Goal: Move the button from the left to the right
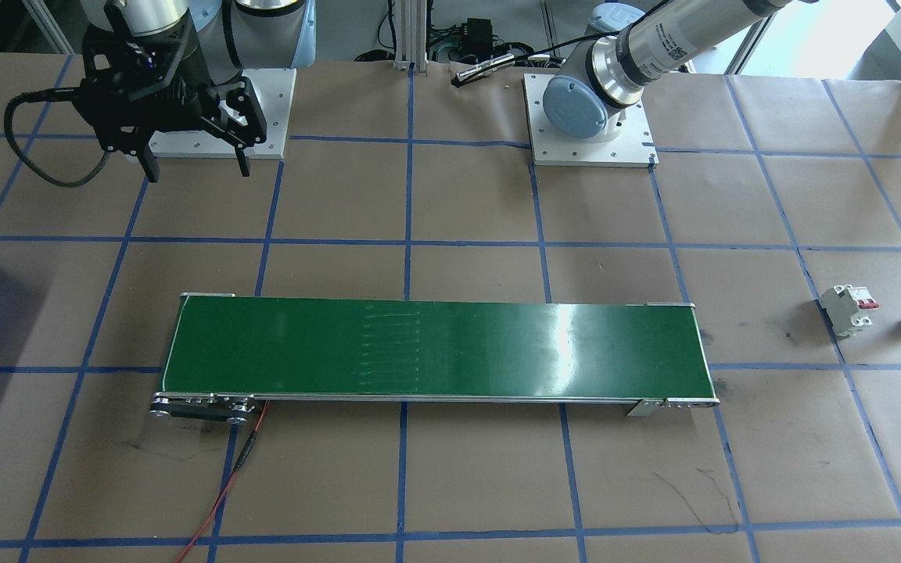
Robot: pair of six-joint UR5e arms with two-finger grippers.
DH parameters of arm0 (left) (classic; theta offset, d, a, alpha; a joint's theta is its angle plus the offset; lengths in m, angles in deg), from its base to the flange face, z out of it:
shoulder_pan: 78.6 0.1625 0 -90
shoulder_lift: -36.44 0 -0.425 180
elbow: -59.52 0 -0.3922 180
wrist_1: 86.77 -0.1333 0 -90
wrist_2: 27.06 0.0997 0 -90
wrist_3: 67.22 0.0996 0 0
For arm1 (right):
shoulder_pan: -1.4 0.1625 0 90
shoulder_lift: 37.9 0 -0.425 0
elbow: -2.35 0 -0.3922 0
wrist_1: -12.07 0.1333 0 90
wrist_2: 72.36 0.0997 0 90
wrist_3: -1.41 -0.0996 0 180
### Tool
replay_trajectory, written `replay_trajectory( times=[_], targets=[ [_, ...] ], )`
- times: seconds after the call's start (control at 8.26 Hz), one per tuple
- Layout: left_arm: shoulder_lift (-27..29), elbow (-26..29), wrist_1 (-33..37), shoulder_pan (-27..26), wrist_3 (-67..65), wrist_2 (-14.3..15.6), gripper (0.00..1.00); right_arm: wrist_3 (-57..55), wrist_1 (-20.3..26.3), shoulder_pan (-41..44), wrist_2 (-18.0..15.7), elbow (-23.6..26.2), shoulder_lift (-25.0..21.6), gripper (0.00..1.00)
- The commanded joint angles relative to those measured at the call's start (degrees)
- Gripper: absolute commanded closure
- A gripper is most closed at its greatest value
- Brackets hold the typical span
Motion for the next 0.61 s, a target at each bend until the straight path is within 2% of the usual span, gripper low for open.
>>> replay_trajectory(
  times=[0.0, 0.48],
  targets=[
    [2.7, 0.0, -2.4, 1.2, 3.8, -0.5, 0.00, 0.0, 0.0, 0.0, -0.1, 0.0, 0.0, 0.00],
    [3.9, -1.5, -1.5, 1.2, 3.8, -0.6, 0.00, 0.1, 0.0, 0.0, -0.2, 0.0, 0.0, 0.00]
  ],
)
